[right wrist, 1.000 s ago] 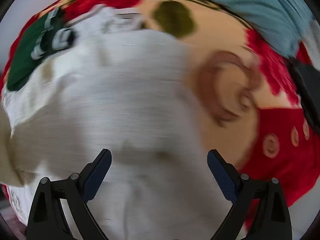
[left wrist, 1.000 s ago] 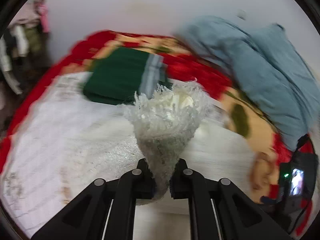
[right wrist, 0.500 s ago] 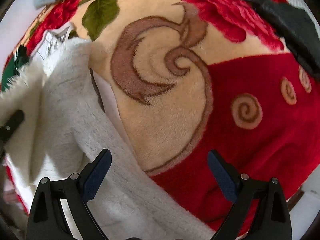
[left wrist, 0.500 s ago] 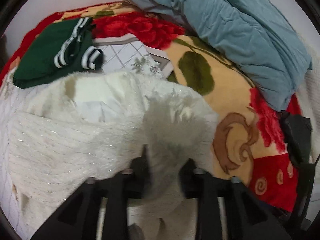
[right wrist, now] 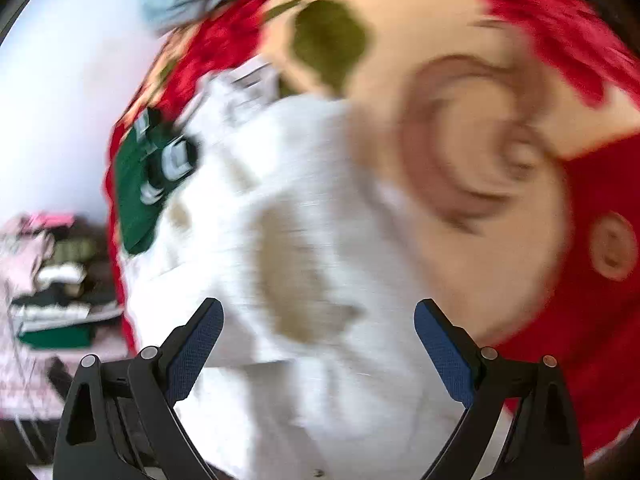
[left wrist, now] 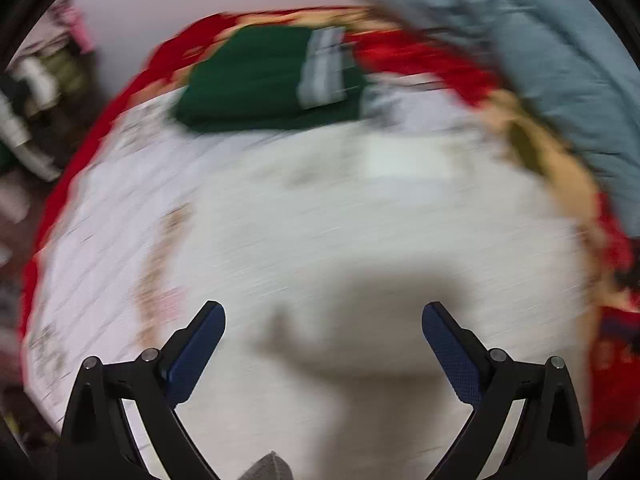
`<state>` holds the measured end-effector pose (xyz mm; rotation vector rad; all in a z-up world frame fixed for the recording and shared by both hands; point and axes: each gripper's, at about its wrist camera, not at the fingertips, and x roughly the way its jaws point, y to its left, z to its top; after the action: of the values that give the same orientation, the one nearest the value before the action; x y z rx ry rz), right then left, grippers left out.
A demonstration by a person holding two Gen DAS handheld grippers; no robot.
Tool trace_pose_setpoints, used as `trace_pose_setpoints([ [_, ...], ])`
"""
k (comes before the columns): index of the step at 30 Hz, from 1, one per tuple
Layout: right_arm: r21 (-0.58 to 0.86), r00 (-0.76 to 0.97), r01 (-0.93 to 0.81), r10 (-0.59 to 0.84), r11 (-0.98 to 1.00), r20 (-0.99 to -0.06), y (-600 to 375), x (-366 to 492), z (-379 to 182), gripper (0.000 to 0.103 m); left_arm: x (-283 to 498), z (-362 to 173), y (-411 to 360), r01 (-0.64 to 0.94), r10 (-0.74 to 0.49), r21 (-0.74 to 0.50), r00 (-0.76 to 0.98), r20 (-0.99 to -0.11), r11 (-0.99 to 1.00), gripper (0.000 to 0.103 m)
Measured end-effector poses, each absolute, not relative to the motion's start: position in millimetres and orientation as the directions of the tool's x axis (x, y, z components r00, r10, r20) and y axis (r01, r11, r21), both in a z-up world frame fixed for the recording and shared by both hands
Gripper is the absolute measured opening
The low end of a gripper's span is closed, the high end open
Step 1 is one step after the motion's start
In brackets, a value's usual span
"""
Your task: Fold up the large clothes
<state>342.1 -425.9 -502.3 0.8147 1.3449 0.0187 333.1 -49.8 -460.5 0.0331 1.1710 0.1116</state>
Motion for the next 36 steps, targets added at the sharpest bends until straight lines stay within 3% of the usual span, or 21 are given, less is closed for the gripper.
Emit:
trace_pose_setpoints([
  [3, 0.521, 0.201, 0.368, 0.481, 0.770, -0.853, -389.4, 368.4, -516.6, 0.096, 318.5, -478.6, -4.1, -0.142, 0.244, 0.208, 0.314, -0.918, 0.968, 0.101],
  [4, 0.507, 0.178, 0.359, 0.476, 0.784, -0.861, -378.3, 373.9, -523.3, 0.090, 315.2, -484.5, 6.1, -0.157, 0.266, 0.228, 0.290, -0.919, 0.961, 0.101],
  [5, 0.475, 0.144, 0.347, 0.454, 0.809, -0.879, -367.4, 379.9, -530.9, 0.035, 311.7, -491.2, 18.5, -0.183, 0.291, 0.249, 0.264, -0.919, 0.951, 0.101],
  [6, 0.418, 0.111, 0.340, 0.405, 0.843, -0.908, -357.7, 385.6, -534.9, 0.009, 309.5, -495.2, 26.0, -0.197, 0.297, 0.252, 0.254, -0.920, 0.948, 0.101],
  [11, 0.313, 0.295, 0.327, 0.219, 0.892, -0.930, -365.8, 399.2, -495.7, 0.007, 313.2, -506.8, 38.6, -0.230, 0.310, 0.256, 0.238, -0.920, 0.939, 0.101],
  [15, 0.312, 0.139, 0.383, 0.280, 0.869, -0.950, -382.4, 405.1, -524.6, 0.010, 319.0, -514.1, 41.2, -0.228, 0.293, 0.243, 0.218, -0.931, 0.943, 0.101],
  [16, 0.326, 0.122, 0.391, 0.302, 0.861, -0.945, -384.6, 398.7, -525.7, 0.013, 318.2, -512.3, 39.9, -0.221, 0.287, 0.239, 0.219, -0.933, 0.946, 0.101],
  [17, 0.336, 0.105, 0.389, 0.321, 0.858, -0.941, -385.4, 388.7, -524.6, 0.023, 317.3, -508.5, 37.9, -0.208, 0.283, 0.237, 0.226, -0.932, 0.949, 0.101],
  [18, 0.342, 0.104, 0.385, 0.328, 0.857, -0.939, -385.8, 376.3, -519.8, 0.042, 314.1, -507.1, 36.9, -0.196, 0.283, 0.241, 0.228, -0.932, 0.951, 0.101],
  [20, 0.349, 0.109, 0.382, 0.333, 0.856, -0.936, -380.3, 351.3, -512.9, 0.058, 304.2, -504.0, 32.6, -0.161, 0.279, 0.247, 0.217, -0.935, 0.955, 0.101],
  [23, 0.406, 0.043, 0.377, 0.422, 0.833, -0.906, -354.9, 301.6, -516.6, 0.059, 278.6, -505.4, 22.6, -0.105, 0.251, 0.236, 0.166, -0.954, 0.966, 0.101],
  [28, 0.466, -0.167, 0.394, 0.561, 0.792, -0.811, -277.1, 248.3, -577.5, 0.059, 243.0, -517.2, 6.3, -0.023, 0.262, 0.261, 0.101, -0.960, 0.965, 0.101],
  [31, 0.443, -0.208, 0.363, 0.535, 0.819, -0.819, -239.0, 242.8, -610.4, 0.053, 228.2, -528.4, 1.0, -0.004, 0.267, 0.268, 0.081, -0.960, 0.963, 0.101],
  [32, 0.430, -0.195, 0.365, 0.520, 0.826, -0.832, -230.2, 242.6, -619.1, 0.012, 225.4, -533.5, -0.2, 0.006, 0.272, 0.273, 0.078, -0.959, 0.962, 0.101],
  [33, 0.399, -0.185, 0.380, 0.491, 0.835, -0.851, -225.3, 244.0, -623.9, 0.008, 224.5, -537.4, -1.4, 0.015, 0.276, 0.277, 0.071, -0.959, 0.961, 0.101],
  [36, 0.393, -0.121, 0.423, 0.481, 0.816, -0.868, -218.8, 249.2, -618.7, 0.008, 220.7, -549.9, -4.3, 0.041, 0.262, 0.264, 0.051, -0.964, 0.964, 0.101],
])
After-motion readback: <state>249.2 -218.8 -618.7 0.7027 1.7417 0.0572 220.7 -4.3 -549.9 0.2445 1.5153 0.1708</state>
